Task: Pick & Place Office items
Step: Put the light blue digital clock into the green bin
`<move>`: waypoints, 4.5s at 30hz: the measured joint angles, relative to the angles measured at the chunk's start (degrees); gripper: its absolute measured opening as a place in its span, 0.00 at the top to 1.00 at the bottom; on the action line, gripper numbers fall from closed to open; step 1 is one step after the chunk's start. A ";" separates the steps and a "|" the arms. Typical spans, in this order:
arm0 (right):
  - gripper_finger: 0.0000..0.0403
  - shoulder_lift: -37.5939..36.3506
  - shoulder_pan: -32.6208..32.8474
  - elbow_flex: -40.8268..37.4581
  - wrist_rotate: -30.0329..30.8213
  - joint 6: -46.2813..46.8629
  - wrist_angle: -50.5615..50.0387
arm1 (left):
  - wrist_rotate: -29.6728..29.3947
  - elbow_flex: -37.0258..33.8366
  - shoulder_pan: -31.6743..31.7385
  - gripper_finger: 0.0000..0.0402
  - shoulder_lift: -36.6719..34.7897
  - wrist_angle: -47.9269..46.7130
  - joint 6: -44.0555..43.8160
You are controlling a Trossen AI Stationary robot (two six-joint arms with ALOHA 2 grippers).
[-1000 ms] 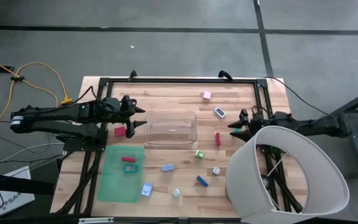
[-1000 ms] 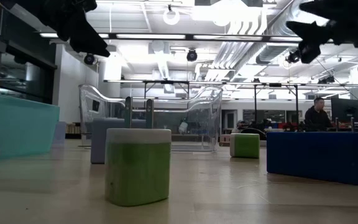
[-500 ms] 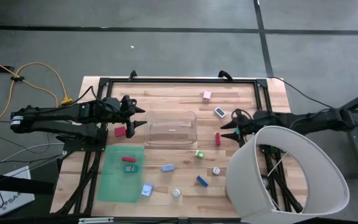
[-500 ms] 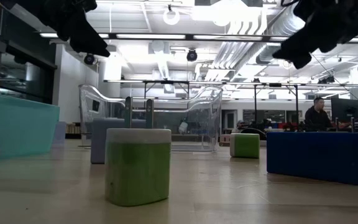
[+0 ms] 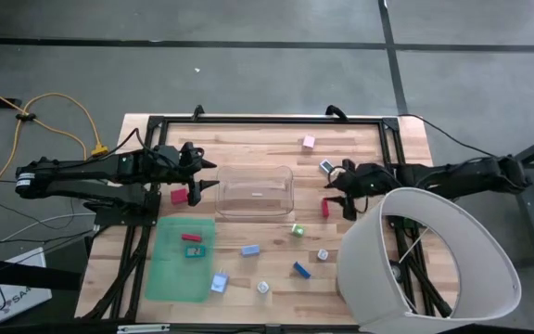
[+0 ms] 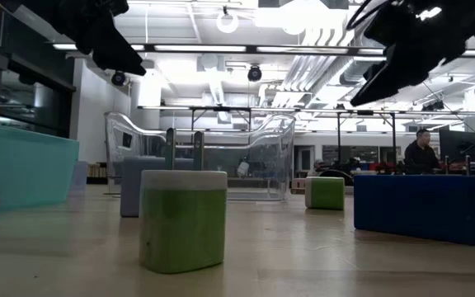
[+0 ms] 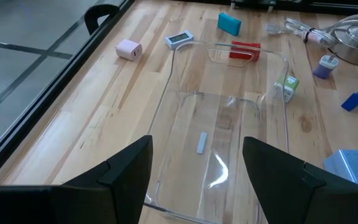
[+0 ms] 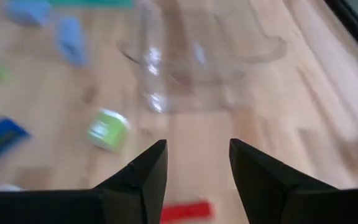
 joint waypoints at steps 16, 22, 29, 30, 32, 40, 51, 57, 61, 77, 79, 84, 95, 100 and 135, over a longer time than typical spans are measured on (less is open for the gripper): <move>0.60 3.47 -4.80 2.01 1.29 -7.31 -14.57 | 0.00 0.00 0.00 0.39 0.00 0.02 0.00; 0.60 3.77 -7.74 3.79 0.08 2.70 -8.19 | -0.01 0.00 0.00 0.39 0.00 0.01 0.00; 0.60 10.78 -10.13 13.40 0.77 12.02 -20.31 | 0.00 0.00 0.00 0.39 0.00 0.00 0.00; 0.60 11.89 -10.72 14.40 0.59 13.41 -21.92 | -0.01 0.00 0.00 0.39 0.00 0.02 0.00; 0.60 13.94 -12.16 16.13 0.55 16.61 -25.50 | 0.00 0.00 0.00 0.39 0.00 0.00 0.02; 0.60 16.36 -18.62 17.39 0.79 31.07 -35.93 | -0.01 0.00 0.00 0.39 0.00 0.02 0.00; 0.60 16.08 -18.98 17.39 -0.66 52.25 -46.86 | -0.02 0.00 0.00 0.39 0.00 0.02 0.00; 0.60 16.05 -18.79 17.37 -0.79 65.24 -46.77 | 0.00 0.00 0.00 0.39 0.00 0.02 0.00; 0.60 16.05 -17.70 17.37 -1.00 72.95 -46.82 | -0.01 0.00 0.00 0.39 0.00 0.02 0.00; 0.60 24.74 -14.60 17.33 -4.89 94.56 -47.39 | 0.00 0.00 0.00 0.39 0.00 0.02 0.00; 0.60 25.73 -14.27 17.33 -5.44 95.57 -46.65 | -0.01 0.00 0.00 0.39 0.00 0.02 0.00; 0.60 27.60 -13.29 17.33 -5.01 100.71 -45.98 | -0.01 0.00 -0.01 0.39 0.00 0.02 0.00; 0.60 27.90 -11.54 17.02 -3.67 109.99 -46.32 | 0.00 0.00 0.00 0.39 0.00 0.02 0.00; 0.60 27.90 -10.13 15.13 -3.76 113.24 -45.52 | -0.01 0.00 0.00 0.39 0.00 0.02 0.00; 0.60 34.44 -10.55 14.14 -0.78 109.66 -37.73 | -0.02 0.00 0.00 0.39 0.00 0.02 0.00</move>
